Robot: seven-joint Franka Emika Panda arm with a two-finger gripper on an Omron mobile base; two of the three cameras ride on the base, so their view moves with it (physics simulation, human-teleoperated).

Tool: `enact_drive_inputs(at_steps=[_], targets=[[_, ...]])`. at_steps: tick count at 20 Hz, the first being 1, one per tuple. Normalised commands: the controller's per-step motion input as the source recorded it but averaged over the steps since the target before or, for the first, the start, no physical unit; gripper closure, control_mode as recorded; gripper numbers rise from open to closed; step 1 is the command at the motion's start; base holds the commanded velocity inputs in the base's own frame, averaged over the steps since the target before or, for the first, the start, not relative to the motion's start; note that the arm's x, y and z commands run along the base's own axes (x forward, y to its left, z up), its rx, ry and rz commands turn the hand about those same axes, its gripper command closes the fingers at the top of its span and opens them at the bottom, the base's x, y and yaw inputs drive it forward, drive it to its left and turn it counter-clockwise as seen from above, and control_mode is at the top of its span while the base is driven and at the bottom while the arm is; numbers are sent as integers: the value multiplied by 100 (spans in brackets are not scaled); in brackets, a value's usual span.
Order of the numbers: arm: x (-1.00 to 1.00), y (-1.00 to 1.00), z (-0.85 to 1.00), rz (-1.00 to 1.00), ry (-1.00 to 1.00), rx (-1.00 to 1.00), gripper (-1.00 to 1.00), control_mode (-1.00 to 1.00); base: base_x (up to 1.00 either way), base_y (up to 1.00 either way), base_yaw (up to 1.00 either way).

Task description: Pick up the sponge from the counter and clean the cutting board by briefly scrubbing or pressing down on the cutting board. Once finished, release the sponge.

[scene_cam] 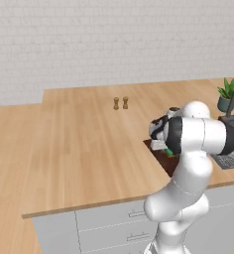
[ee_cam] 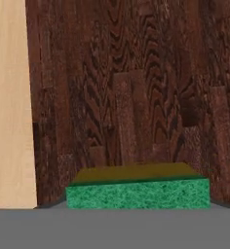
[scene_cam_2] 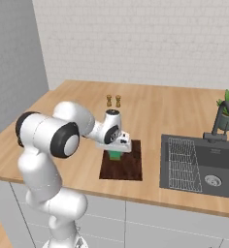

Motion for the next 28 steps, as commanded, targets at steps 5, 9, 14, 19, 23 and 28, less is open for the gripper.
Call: enact_drive_inputs(at_steps=[5, 9, 14, 19, 23, 28], targets=[[-37, 100, 9, 0, 0, 0, 100, -100, 0, 0, 0], [-42, 100, 1, 0, 7, 1, 100, -100, 0, 0, 0], [-25, 81, -11, 2, 13, 4, -100, -100, 0, 0, 0], [0, 2, 2, 0, 1, 0, -100, -100, 0, 0, 0], [0, 0, 40, 0, 0, 0, -100, -100, 0, 0, 0], [-27, -4, 86, 0, -15, 5, -100, -100, 0, 0, 0]])
